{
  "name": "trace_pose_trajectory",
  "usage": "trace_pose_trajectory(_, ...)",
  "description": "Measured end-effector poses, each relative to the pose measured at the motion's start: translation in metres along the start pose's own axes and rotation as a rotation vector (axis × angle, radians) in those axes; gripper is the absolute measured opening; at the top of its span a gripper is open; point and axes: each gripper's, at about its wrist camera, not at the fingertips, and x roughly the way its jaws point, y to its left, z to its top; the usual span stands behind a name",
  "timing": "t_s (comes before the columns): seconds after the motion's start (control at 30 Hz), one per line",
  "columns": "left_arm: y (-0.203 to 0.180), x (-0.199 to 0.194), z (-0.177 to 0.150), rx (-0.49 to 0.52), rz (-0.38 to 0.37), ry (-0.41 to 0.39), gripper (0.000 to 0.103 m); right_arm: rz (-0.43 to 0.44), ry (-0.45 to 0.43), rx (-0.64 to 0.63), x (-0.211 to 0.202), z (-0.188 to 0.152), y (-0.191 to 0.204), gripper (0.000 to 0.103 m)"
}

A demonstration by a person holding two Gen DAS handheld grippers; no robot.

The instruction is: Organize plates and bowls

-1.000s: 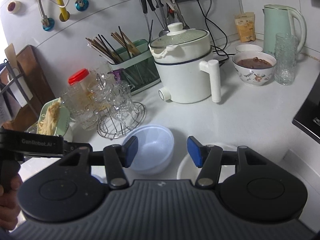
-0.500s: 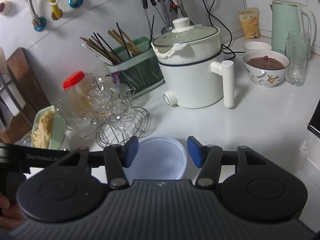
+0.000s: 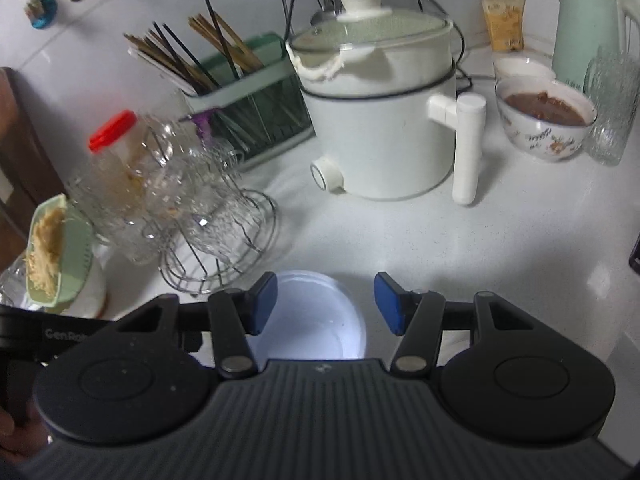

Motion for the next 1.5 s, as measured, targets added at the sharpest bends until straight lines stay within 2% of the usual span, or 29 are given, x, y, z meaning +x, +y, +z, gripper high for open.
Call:
trace_pose_trajectory(0.2,-0.005,0.022,0.002,-0.015,-0.029,0.06,0.058,-0.003,0.094,0.002,0.025,0.0,-0.005,0.047)
trace_pose_trajectory(0.3,-0.005,0.028,0.003,-0.023,-0.037,0.081,0.048,-0.006,0.12,-0.016,0.034,0.0,-0.003,0.045)
trace_pose_trajectory(0.33,-0.004,0.03,0.003,-0.027,-0.041,0.088,0.041,-0.008,0.13,-0.021,0.037,0.0,-0.002,0.044)
trace_pose_trajectory(0.47,-0.002,0.039,0.001,-0.045,-0.066,0.104,0.024,-0.026,0.16,-0.05,0.048,0.001,0.0,0.032)
trace_pose_trajectory(0.6,-0.002,0.048,0.001,-0.058,-0.098,0.111,0.016,-0.043,0.174,-0.053,0.056,0.0,-0.003,0.03)
trace_pose_trajectory(0.87,-0.003,0.049,0.002,-0.071,-0.111,0.113,0.015,-0.047,0.194,0.002,0.06,-0.001,-0.014,0.021)
trace_pose_trajectory(0.97,-0.003,0.04,0.003,-0.07,-0.108,0.098,0.015,-0.028,0.189,0.03,0.056,-0.001,-0.016,0.021)
trace_pose_trajectory(1.27,-0.008,-0.013,-0.007,-0.087,-0.098,-0.024,0.016,0.091,0.126,0.045,0.016,0.005,-0.009,0.021)
trace_pose_trajectory(1.5,-0.012,-0.047,-0.033,-0.178,-0.105,-0.06,0.016,0.175,0.103,0.014,-0.019,0.0,-0.006,0.021)
